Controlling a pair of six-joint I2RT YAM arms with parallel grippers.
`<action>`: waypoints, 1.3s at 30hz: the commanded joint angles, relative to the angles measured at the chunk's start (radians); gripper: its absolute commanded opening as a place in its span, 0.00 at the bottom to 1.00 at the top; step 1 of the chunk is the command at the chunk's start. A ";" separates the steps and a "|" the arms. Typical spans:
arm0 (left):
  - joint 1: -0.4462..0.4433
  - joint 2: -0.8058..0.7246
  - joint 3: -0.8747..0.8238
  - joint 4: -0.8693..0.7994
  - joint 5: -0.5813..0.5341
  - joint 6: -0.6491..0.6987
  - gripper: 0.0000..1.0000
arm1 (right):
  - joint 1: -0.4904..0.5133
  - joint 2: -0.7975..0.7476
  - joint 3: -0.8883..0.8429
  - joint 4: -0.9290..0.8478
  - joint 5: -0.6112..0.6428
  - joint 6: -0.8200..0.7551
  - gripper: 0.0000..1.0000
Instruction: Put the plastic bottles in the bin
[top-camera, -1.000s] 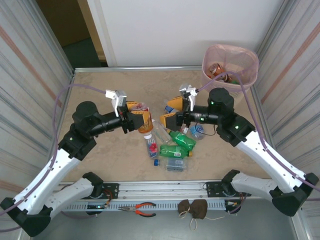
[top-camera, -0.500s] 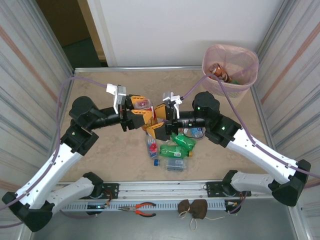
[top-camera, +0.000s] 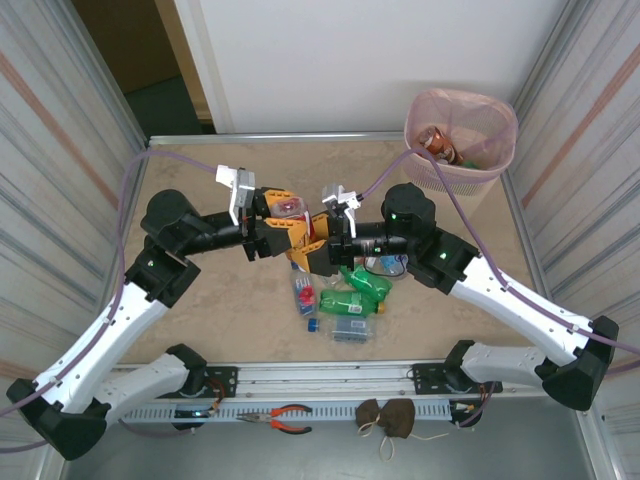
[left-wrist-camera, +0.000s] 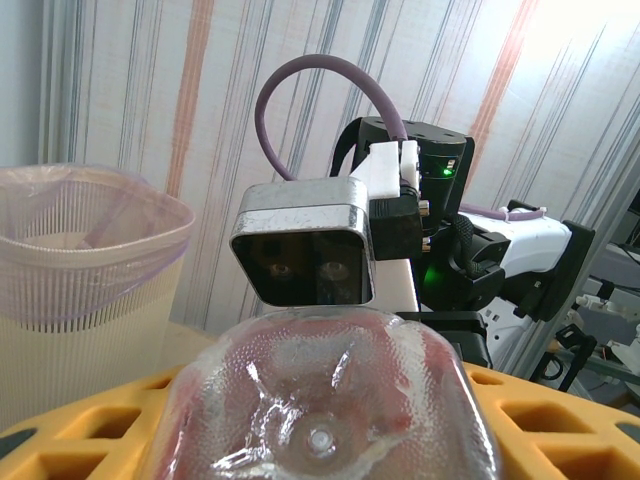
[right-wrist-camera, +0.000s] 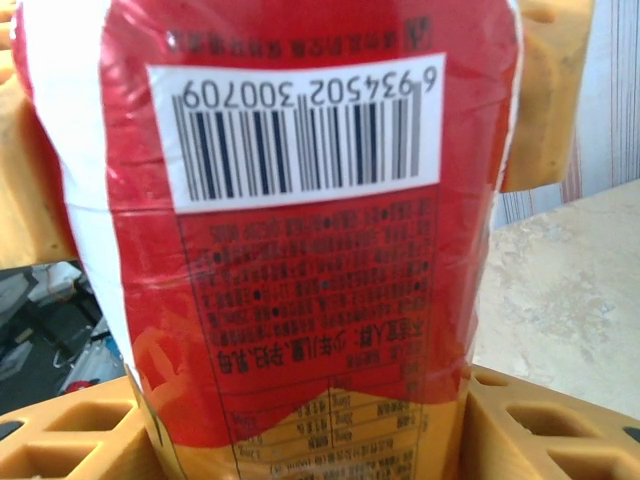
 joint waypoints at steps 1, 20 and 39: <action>0.002 -0.001 0.035 0.038 0.011 0.002 0.54 | 0.007 -0.008 0.036 0.016 0.002 -0.019 0.57; 0.003 -0.158 -0.030 -0.119 -0.276 0.081 0.84 | -0.216 -0.063 0.088 -0.149 0.116 0.003 0.54; 0.006 -0.183 -0.074 -0.126 -0.284 0.042 0.83 | -0.970 0.275 0.501 -0.472 0.136 0.125 0.51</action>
